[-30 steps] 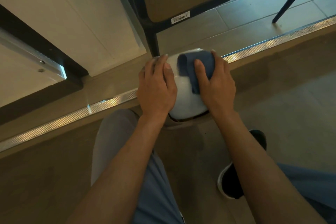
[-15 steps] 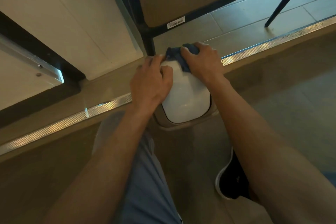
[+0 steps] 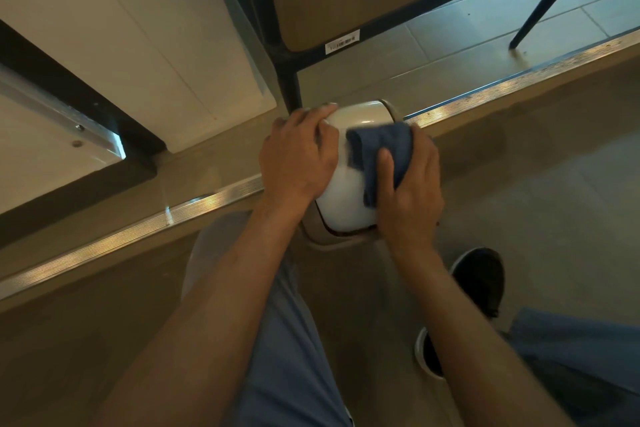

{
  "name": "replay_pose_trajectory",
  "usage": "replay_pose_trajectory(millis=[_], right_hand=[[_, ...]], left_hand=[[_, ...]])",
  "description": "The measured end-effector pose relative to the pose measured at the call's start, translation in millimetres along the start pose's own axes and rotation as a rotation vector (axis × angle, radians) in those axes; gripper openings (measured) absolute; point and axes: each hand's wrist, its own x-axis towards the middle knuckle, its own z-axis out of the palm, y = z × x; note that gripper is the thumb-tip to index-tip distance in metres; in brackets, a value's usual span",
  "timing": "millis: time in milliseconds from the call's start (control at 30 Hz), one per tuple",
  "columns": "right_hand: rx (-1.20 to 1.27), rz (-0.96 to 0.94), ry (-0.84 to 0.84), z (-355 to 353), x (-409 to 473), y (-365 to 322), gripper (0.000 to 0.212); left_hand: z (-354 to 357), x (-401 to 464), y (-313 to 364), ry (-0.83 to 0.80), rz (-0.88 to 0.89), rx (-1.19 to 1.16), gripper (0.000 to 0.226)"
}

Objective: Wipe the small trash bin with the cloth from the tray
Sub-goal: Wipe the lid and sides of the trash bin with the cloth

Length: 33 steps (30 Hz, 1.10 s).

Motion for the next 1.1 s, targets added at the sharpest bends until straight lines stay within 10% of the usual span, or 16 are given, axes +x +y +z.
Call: replay_pose_trajectory(millis=[233,533,800,1100], right_hand=[[-0.029,-0.002,0.041,-0.2,-2.1,0.0,0.067],[-0.235,0.011,-0.354,11.5,108.9,-53.3,0.054],[-0.022,0.019,0.049,-1.8,-12.5,-0.9,0.061],[-0.177,0.096,-0.150,2.7,67.3,-40.7,0.055]], left_hand=[[1.3,-1.6,-4.7,-0.001,0.059,-0.030,0.044],[-2.2,-2.4,1.4,-0.015,0.000,-0.069,0.064],[1.9,-3.5,-1.5,0.017,0.022,-0.034,0.051],[0.5,-4.9,-0.8,-0.008,0.019,-0.048,0.052]])
